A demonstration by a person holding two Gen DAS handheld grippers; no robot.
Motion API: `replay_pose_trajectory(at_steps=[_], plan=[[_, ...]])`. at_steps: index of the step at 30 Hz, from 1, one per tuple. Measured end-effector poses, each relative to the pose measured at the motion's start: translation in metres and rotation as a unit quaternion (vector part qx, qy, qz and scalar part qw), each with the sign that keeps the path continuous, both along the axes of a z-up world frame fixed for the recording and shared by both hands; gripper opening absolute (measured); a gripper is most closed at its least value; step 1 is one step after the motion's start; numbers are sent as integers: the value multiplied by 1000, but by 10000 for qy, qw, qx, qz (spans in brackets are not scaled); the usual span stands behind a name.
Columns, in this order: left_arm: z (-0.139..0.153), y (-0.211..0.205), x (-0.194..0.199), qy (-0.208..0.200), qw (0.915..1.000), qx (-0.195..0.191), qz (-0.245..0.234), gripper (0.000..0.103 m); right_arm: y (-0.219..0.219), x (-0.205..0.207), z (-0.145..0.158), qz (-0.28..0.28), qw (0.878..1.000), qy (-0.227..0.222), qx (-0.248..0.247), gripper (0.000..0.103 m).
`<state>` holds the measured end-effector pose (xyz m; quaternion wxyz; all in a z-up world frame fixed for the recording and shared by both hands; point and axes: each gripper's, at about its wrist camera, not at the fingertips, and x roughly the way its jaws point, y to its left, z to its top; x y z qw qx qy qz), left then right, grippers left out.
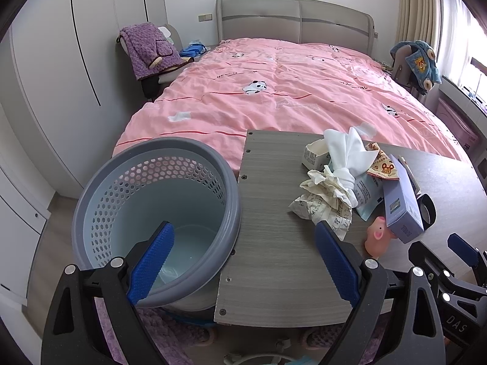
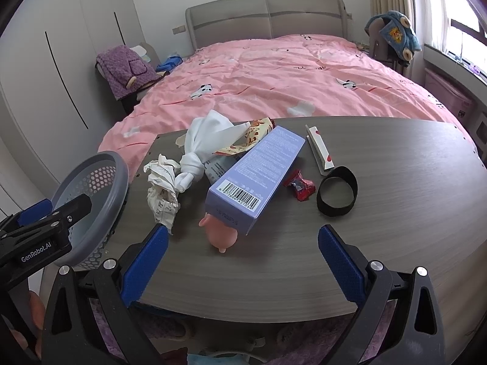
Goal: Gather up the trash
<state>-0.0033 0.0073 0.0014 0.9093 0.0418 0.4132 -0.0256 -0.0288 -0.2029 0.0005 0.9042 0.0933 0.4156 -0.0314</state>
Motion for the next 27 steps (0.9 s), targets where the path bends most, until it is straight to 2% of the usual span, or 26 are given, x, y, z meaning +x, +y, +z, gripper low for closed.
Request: replay_pose_trajectory(at_steps=[27], plan=[[6, -1, -3, -84, 10000, 36, 7, 89, 1, -4, 4, -16, 10000, -73, 5, 97]])
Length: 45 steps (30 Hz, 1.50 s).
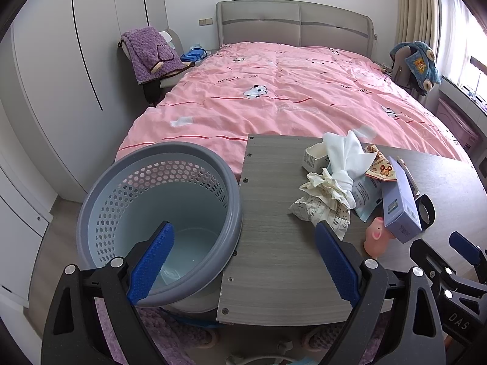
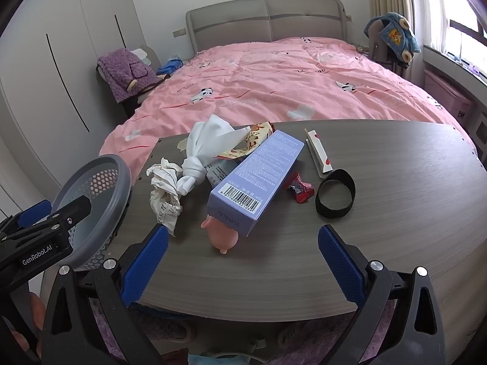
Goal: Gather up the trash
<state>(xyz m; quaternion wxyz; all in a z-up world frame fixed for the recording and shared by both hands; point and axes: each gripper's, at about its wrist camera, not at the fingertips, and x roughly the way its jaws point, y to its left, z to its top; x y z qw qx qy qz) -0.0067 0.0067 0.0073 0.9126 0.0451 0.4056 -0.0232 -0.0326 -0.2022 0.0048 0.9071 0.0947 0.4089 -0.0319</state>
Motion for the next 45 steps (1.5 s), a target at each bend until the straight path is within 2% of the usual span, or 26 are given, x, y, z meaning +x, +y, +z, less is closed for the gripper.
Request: replay_pose_trajectory(at_steps=[34, 45], plan=[[2, 2, -3, -3, 10000, 6, -1, 89, 3, -3, 5, 13, 10000, -59, -77, 97], [-7, -7, -3, 129, 9999, 78, -17, 89, -28, -6, -3, -243, 9997, -5, 48, 97]])
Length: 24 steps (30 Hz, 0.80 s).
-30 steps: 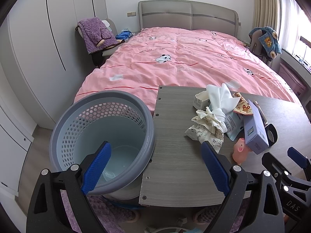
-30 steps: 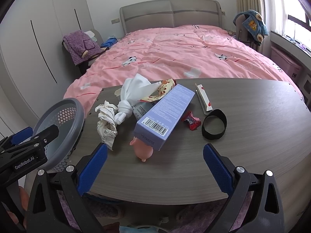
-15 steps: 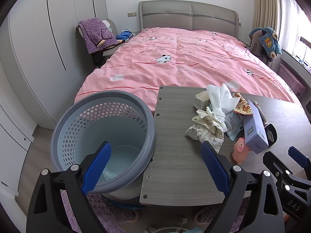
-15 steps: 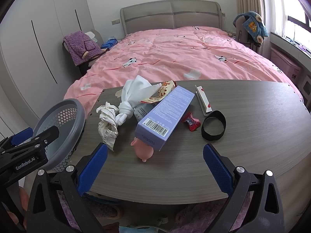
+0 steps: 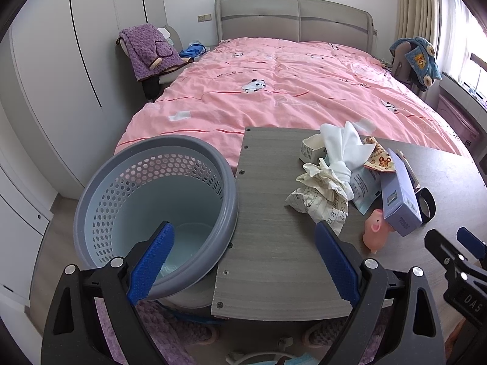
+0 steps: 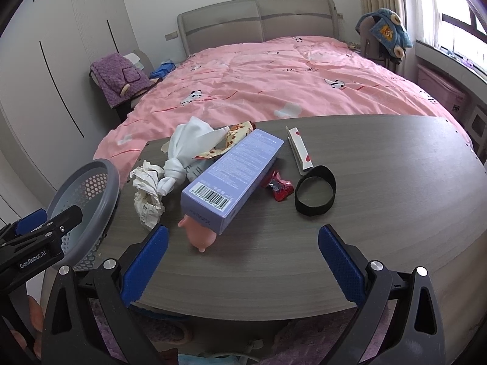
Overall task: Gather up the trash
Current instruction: 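Grasp the black band with the right gripper while the left tool approaches the crumpled paper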
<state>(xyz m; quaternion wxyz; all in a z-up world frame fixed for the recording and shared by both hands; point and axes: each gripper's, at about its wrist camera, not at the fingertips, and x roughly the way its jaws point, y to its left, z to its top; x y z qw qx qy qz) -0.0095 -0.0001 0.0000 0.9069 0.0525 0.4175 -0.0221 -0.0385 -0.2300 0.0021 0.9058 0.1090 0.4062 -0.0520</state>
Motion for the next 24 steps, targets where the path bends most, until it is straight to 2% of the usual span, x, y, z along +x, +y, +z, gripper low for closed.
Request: replay_pose_trajectory(at_steps=[10, 15, 24], plan=[[-13, -15, 11, 107, 9999, 106, 11, 89, -53, 16, -14, -363, 9993, 56, -74, 97], [-16, -19, 18, 137, 9998, 115, 64, 89, -77, 35, -26, -550, 9981, 262, -121, 97], [-21, -26, 29, 213, 9997, 137, 36, 89, -88, 51, -51, -565, 9966, 600, -96, 96]])
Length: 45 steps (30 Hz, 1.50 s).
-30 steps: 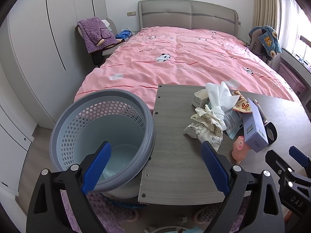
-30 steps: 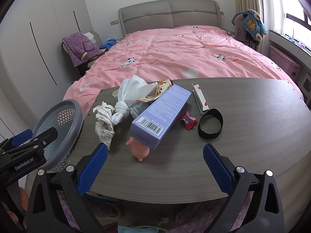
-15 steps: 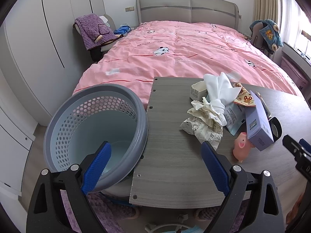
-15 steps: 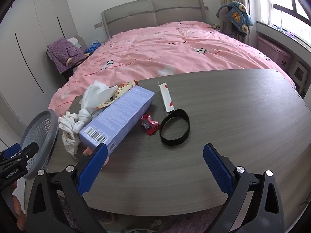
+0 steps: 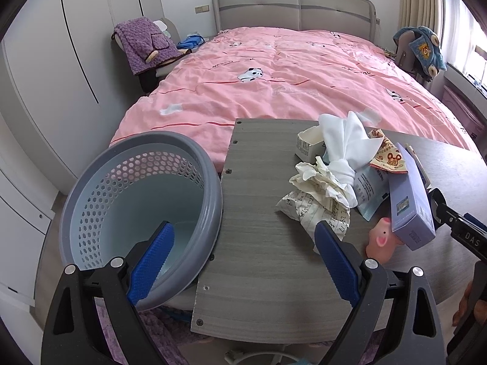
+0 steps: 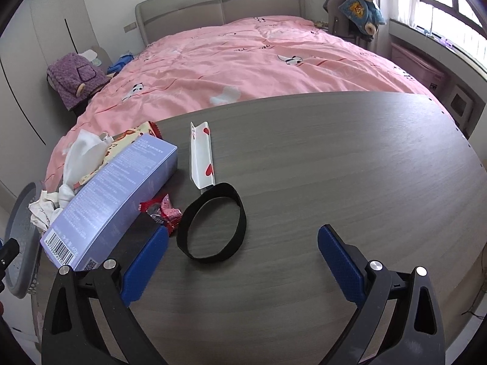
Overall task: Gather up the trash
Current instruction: 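Grasp the black band with the right gripper while the left tool approaches the crumpled paper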
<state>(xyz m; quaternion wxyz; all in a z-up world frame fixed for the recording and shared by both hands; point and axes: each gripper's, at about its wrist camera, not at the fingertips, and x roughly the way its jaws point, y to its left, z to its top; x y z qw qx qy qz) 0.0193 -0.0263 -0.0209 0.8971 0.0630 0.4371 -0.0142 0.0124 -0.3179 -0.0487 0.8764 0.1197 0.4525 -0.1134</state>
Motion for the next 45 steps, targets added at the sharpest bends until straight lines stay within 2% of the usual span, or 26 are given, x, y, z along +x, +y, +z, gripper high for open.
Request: replay_pose_trajectory(at_steps=[8, 12, 16, 21, 24, 27, 30, 45], plan=[[-3, -1, 5, 38, 10000, -22, 0, 89, 10, 5, -7, 169, 9997, 95, -176, 95], [-4, 1, 6, 32, 10000, -43, 44, 89, 16, 10, -13, 234, 9989, 195, -366, 84], [-3, 2, 6, -6, 10000, -91, 22, 89, 20, 11, -14, 281, 9982, 196, -486, 81], [-5, 1, 6, 36, 9999, -89, -56, 89, 22, 11, -13, 275, 9975, 149, -627, 63], [-9, 1, 7, 142, 9998, -133, -87, 89, 24, 10, -12, 298, 9968, 114, -726, 47], [-9, 0, 6, 136, 9998, -131, -96, 89, 23, 9, -11, 313, 9972, 65, -680, 22], [-7, -2, 4, 59, 9998, -125, -132, 89, 18, 6, -9, 290, 9984, 19, -488, 13], [-13, -17, 11, 318, 9975, -377, -515, 89, 9, -18, 17, 235, 9989, -410, 64, 10]])
